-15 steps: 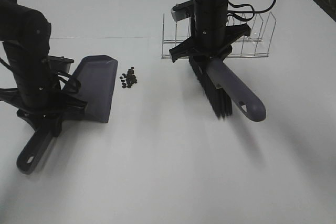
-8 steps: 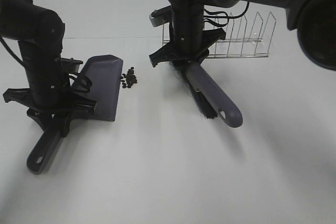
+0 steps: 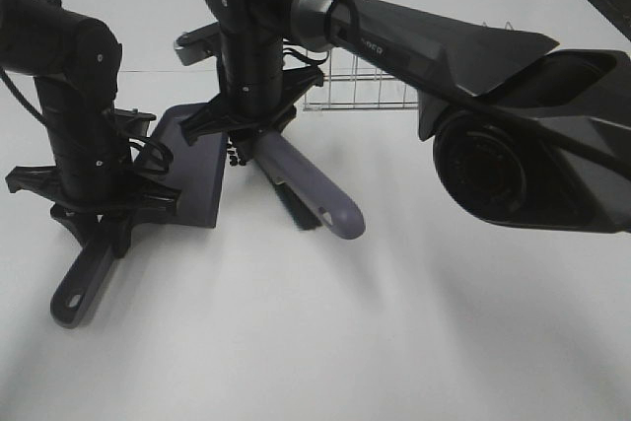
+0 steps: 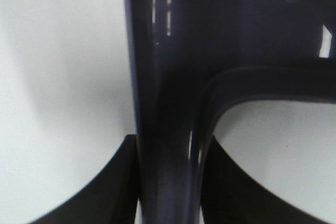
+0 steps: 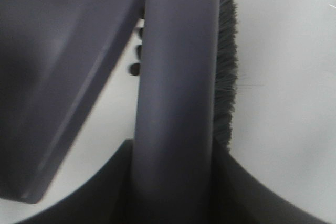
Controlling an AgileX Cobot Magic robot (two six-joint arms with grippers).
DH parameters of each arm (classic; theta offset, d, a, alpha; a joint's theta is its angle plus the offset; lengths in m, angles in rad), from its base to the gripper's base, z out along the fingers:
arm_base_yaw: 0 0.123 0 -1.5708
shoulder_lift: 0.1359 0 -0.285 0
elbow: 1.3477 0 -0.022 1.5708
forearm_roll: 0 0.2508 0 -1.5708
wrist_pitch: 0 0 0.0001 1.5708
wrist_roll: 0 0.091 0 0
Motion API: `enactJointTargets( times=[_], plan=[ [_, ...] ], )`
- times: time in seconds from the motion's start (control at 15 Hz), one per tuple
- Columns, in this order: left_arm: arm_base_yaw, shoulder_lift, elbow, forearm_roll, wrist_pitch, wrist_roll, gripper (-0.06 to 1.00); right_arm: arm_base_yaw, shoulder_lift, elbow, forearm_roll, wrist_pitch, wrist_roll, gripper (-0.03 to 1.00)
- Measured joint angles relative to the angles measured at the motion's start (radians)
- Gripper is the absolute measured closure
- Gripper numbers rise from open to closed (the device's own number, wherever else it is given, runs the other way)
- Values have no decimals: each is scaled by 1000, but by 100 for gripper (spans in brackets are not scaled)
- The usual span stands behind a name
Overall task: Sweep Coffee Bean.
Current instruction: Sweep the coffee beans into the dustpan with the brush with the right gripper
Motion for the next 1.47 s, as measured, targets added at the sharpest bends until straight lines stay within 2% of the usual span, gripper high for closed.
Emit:
enactJointTargets(
  times=[0.13, 0.4, 0.47, 0.53, 0.6, 0.8, 1.0, 1.27, 1.47],
  plan=[
    [0, 0, 0, 0, 0, 0, 67, 14, 2, -28, 46, 1, -10, 62],
    [0, 0, 0, -1, 0, 0, 67, 16, -5, -41, 59, 3, -18, 62],
    [0, 0, 0, -1, 0, 0, 67, 16, -20, -41, 42, 6, -20, 62],
    [0, 0, 0, -1, 0, 0, 67, 16, -77, -41, -41, 6, -24, 62],
    [0, 0, 0, -1, 0, 0, 67, 14, -107, -41, -77, 6, -25, 62],
    [0, 0, 0, -1, 0, 0, 67, 10, -163, -41, -138, 6, -26, 62],
    [0, 0, 0, -1, 0, 0, 67, -61, -236, -33, -152, 7, -45, 62],
    [0, 0, 0, -1, 0, 0, 67, -208, -324, 105, -145, 6, -51, 62],
    [0, 0, 0, -1, 0, 0, 67, -230, -311, 205, -27, 7, -47, 62]
  ],
)
